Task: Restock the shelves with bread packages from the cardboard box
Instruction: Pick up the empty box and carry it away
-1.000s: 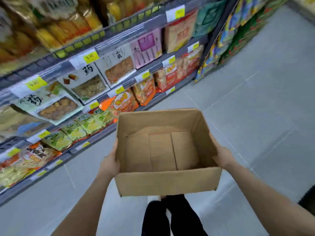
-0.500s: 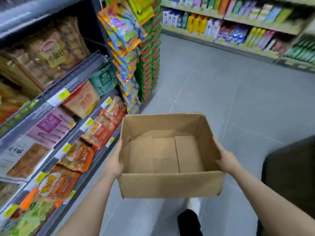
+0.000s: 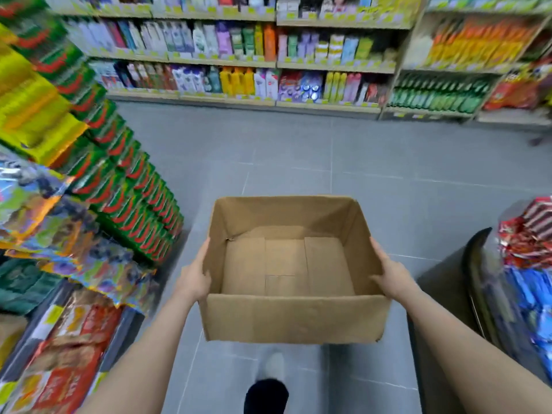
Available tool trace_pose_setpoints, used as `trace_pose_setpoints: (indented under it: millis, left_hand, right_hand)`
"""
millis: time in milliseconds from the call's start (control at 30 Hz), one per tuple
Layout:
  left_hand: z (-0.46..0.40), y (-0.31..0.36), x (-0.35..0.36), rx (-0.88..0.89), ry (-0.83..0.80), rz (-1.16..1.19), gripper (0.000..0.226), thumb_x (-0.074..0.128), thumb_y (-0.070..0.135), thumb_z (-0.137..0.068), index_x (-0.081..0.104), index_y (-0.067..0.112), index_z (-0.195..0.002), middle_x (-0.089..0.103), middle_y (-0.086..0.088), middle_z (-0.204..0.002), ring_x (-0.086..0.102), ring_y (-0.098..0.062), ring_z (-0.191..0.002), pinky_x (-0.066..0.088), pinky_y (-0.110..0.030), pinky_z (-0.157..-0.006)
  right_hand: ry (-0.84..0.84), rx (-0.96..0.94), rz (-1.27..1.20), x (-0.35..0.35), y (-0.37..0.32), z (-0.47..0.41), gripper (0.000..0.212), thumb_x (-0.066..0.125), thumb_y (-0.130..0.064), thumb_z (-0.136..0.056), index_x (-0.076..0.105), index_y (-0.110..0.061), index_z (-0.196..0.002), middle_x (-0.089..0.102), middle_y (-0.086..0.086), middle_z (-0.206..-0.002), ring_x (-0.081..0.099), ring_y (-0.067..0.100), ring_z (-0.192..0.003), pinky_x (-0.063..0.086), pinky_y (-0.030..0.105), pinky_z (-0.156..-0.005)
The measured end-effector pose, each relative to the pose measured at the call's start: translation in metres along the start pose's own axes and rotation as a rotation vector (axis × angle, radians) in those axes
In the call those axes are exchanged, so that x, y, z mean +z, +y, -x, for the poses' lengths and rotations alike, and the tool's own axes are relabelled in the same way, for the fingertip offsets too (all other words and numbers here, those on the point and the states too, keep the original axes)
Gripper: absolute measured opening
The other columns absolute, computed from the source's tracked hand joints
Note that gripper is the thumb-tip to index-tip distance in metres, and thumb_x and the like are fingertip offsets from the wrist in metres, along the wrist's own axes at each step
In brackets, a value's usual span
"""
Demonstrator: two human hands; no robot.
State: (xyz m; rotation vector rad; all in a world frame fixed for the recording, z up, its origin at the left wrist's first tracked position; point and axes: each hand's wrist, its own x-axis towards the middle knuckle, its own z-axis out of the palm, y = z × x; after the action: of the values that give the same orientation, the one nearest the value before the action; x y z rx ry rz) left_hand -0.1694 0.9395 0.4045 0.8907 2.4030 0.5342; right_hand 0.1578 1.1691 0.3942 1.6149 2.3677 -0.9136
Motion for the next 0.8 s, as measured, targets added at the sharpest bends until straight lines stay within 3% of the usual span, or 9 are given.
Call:
trace_pose_setpoints:
  millis: [67,167,233,400,600,800]
  left_hand:
    - [-0.042,0.033,-0.003,0.038,-0.008,-0.034,0.079,0.041,-0.003,-0.087,0.007,0.034,-0.148,0.054,-0.012,-0.068,0.05,-0.027,-0.059,0.035,-0.031,-0.058]
    - [-0.108,0.074,-0.008,0.109,-0.024,-0.06,0.081,0.041,-0.005,-0.086,0.005,0.032,-0.149,0.059,-0.018,-0.082,0.054,-0.031,-0.069,0.04,-0.032,-0.066]
    - [-0.163,0.104,-0.01,0.132,-0.026,-0.069,0.081,0.04,-0.004,-0.086,0.005,0.034,-0.148,0.062,-0.021,-0.087,0.055,-0.034,-0.074,0.044,-0.037,-0.073]
    - [-0.291,0.183,-0.009,0.227,-0.05,-0.092,0.086,0.037,-0.006,-0.081,0.003,0.037,-0.148,0.055,-0.021,-0.132,0.055,-0.04,-0.112,0.042,-0.042,-0.094]
    - [-0.402,0.279,0.022,0.264,-0.095,-0.122,0.084,0.038,-0.004,-0.083,0.003,0.037,-0.148,0.055,-0.017,-0.134,0.059,-0.04,-0.105,0.043,-0.035,-0.083]
    - [-0.508,0.399,0.089,0.304,-0.129,-0.109,0.083,0.041,-0.003,-0.083,0.005,0.034,-0.148,0.054,-0.018,-0.135,0.057,-0.041,-0.112,0.044,-0.039,-0.089]
  right_hand:
    - [0.023,0.013,-0.037,-0.021,0.005,-0.033,0.09,0.058,-0.01,-0.086,-0.005,-0.038,-0.144,0.057,0.024,-0.124,0.056,0.038,-0.111,0.044,0.04,-0.095]
    - [0.043,0.014,-0.125,-0.05,0.004,-0.084,0.091,0.058,-0.007,-0.085,-0.004,-0.037,-0.145,0.051,0.019,-0.135,0.053,0.038,-0.116,0.044,0.042,-0.097]
    - [0.072,0.039,-0.149,-0.074,0.001,-0.125,0.091,0.058,-0.006,-0.085,-0.003,-0.037,-0.145,0.054,0.02,-0.131,0.055,0.038,-0.113,0.045,0.041,-0.094]
    - [0.121,0.099,-0.156,-0.141,0.002,-0.226,0.092,0.059,-0.006,-0.083,-0.001,-0.035,-0.145,0.059,0.024,-0.122,0.058,0.04,-0.105,0.047,0.04,-0.089]
    - [0.117,0.177,-0.212,-0.211,0.037,-0.326,0.091,0.059,-0.006,-0.083,0.0,-0.038,-0.145,0.059,0.024,-0.121,0.058,0.04,-0.106,0.047,0.042,-0.091]
    - [0.133,0.204,-0.207,-0.289,0.114,-0.438,0.093,0.06,-0.009,-0.083,-0.003,-0.04,-0.144,0.06,0.021,-0.12,0.058,0.039,-0.107,0.046,0.04,-0.09]
